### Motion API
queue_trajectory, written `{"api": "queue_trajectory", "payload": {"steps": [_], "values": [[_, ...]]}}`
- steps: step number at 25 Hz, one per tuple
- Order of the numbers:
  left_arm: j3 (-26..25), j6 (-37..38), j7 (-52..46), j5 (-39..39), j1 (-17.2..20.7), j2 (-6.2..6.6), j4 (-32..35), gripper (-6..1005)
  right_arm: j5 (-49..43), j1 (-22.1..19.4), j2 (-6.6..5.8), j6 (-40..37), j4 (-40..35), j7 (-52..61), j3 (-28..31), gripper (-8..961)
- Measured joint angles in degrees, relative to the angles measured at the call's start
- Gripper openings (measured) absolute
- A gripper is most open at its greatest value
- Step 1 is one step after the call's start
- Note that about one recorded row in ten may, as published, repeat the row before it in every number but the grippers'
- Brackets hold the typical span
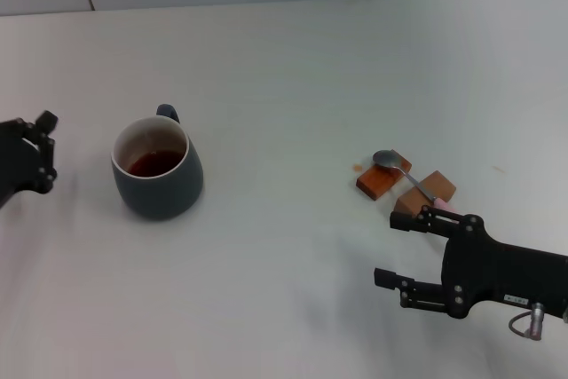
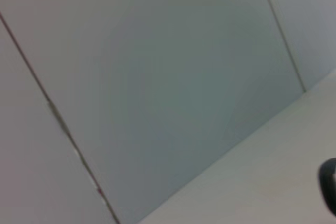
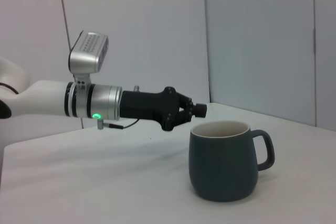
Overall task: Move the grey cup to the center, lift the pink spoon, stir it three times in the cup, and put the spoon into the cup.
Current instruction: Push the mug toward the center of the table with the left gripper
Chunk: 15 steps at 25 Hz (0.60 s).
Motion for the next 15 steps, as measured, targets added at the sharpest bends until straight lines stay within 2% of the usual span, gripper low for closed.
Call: {"api": "queue_trajectory", "payload": {"steps": [15], "values": [[1.8,-0.4,2.4,0.0,-2.2,-0.28,-7.4,4,0.0,0.6,-0.08,0.0,0.0,0.2,0.0,776]]}}
